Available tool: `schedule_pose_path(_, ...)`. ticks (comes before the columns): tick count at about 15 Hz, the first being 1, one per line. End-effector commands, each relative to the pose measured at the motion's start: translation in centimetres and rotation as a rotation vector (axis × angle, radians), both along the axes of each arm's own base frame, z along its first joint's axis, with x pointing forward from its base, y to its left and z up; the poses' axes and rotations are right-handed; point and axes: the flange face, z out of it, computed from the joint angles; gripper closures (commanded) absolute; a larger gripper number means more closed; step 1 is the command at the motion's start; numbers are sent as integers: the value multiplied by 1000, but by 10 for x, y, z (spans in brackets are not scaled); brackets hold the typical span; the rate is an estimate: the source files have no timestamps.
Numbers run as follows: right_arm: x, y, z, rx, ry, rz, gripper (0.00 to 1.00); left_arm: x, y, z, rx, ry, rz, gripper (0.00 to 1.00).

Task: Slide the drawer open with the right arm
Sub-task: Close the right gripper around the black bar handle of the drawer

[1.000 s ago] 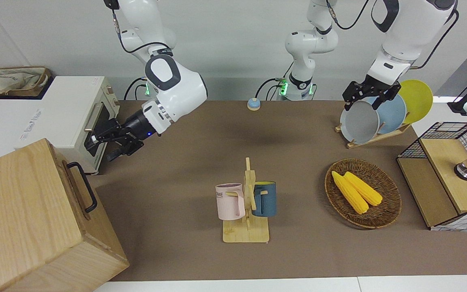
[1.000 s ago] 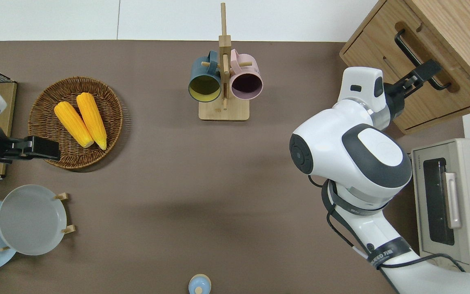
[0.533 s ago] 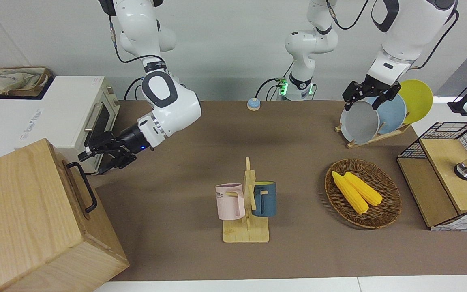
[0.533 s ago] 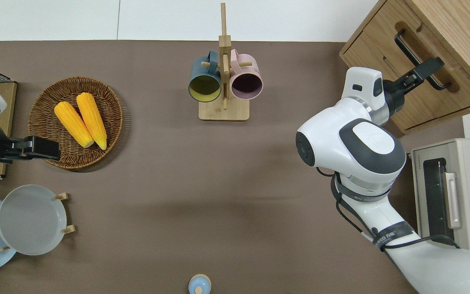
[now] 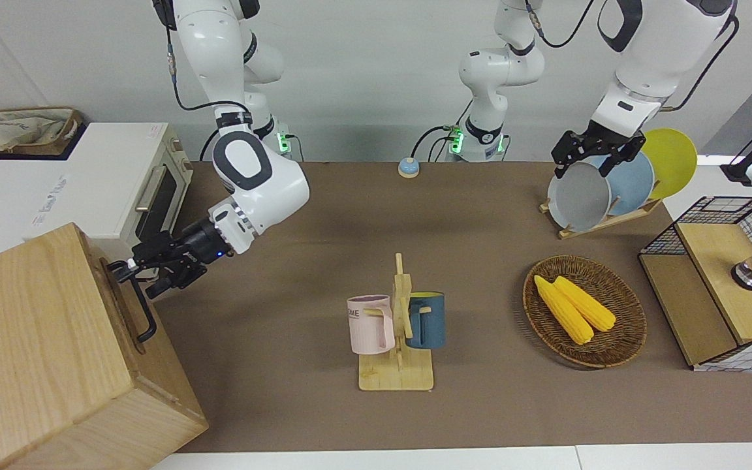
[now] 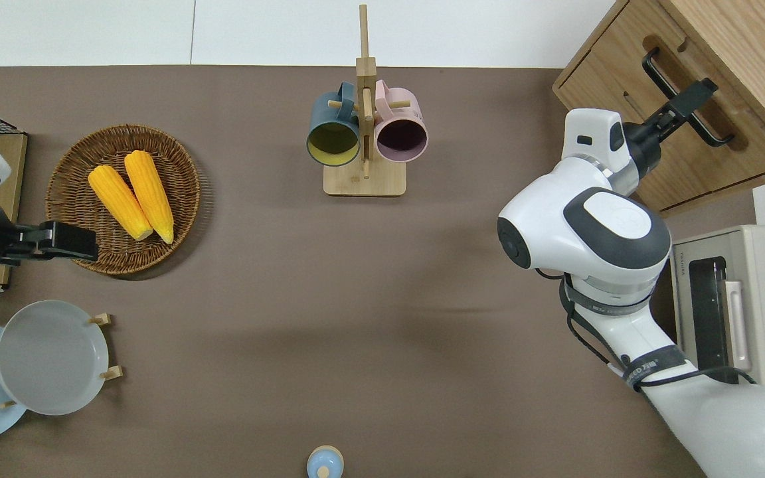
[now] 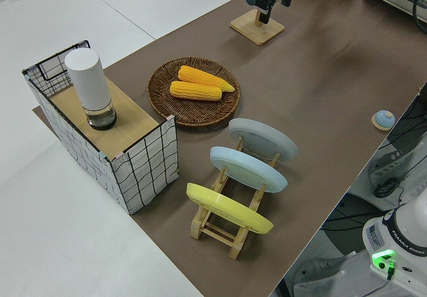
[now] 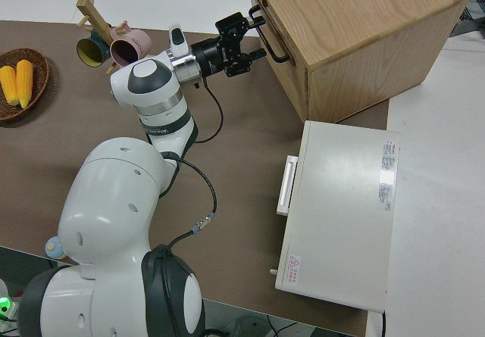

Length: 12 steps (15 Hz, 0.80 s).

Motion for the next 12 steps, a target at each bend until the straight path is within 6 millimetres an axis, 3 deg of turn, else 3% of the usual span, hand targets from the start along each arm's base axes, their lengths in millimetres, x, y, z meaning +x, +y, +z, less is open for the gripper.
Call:
schedule_pose_path(1, 3, 6, -5, 6, -35, 33, 21, -4, 1, 2, 12, 6, -9, 5)
schedule_pose_path(5, 4, 18, -2, -68, -64, 94, 28, -4, 1, 2, 12, 6, -9, 2)
schedule_pose_path(12, 7, 9, -7, -44, -80, 94, 28, -4, 1, 2, 12, 6, -7, 5)
